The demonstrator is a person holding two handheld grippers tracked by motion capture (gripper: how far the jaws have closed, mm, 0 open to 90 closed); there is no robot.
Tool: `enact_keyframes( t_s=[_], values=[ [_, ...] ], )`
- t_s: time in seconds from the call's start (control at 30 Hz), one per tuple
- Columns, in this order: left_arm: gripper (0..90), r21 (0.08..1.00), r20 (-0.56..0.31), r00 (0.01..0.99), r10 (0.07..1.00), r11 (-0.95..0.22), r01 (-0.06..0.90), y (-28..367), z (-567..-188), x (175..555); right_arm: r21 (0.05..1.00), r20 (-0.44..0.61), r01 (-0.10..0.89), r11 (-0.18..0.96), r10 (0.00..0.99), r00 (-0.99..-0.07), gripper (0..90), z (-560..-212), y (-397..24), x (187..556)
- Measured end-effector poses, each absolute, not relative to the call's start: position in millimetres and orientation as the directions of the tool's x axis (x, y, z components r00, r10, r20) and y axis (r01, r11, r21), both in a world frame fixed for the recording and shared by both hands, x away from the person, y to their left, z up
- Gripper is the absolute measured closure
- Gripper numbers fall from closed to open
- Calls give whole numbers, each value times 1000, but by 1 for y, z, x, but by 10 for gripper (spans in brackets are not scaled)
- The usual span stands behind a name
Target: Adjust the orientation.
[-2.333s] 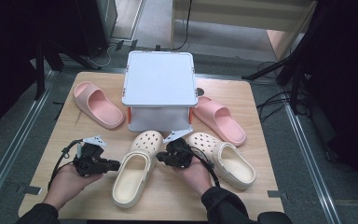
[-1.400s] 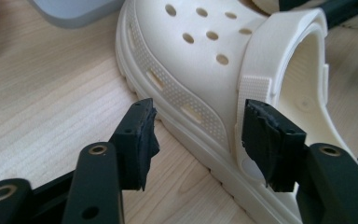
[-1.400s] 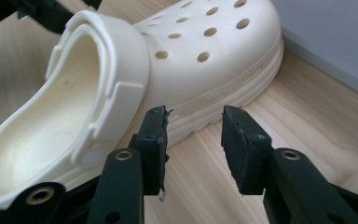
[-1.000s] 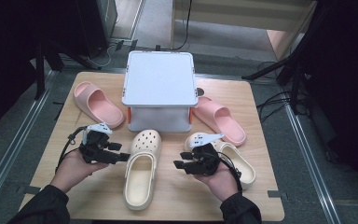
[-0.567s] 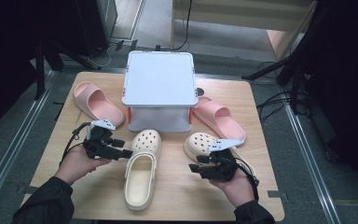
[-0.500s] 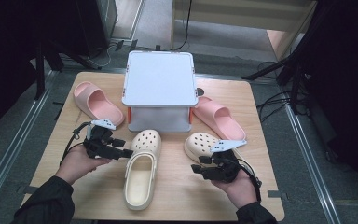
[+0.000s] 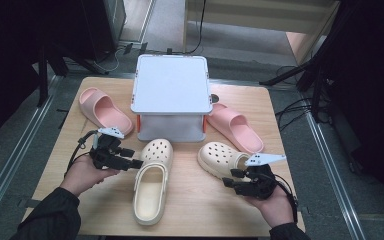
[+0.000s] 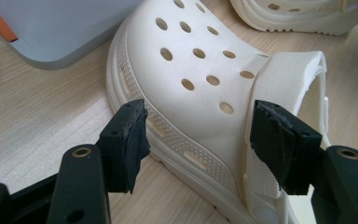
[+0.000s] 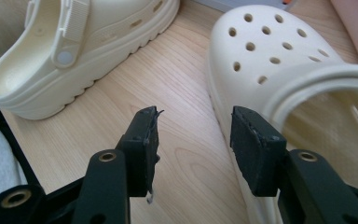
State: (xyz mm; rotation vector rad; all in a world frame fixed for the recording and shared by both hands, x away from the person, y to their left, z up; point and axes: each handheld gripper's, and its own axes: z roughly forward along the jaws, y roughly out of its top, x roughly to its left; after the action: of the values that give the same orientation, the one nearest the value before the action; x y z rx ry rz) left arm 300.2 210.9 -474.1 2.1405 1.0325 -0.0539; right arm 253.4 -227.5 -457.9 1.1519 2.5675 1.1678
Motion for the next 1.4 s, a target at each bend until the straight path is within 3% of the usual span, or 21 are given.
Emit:
enact_keyframes(
  t_s=[0.47,0.67,1.13,1.4],
  values=[
    [358,604,-338,674,657,-398,691,211,-475,301,686,183,601,410,702,-688,526,-457,-246,254],
    [358,604,-337,673,659,-397,691,211,-475,301,647,173,626,436,715,-677,540,-467,-249,260],
    [359,608,-319,674,666,-402,685,218,-475,294,580,177,642,502,691,-700,740,-486,-235,283],
    [359,612,-315,664,678,-390,688,223,-475,288,583,180,624,520,667,-723,779,-483,-232,288]
  ],
)
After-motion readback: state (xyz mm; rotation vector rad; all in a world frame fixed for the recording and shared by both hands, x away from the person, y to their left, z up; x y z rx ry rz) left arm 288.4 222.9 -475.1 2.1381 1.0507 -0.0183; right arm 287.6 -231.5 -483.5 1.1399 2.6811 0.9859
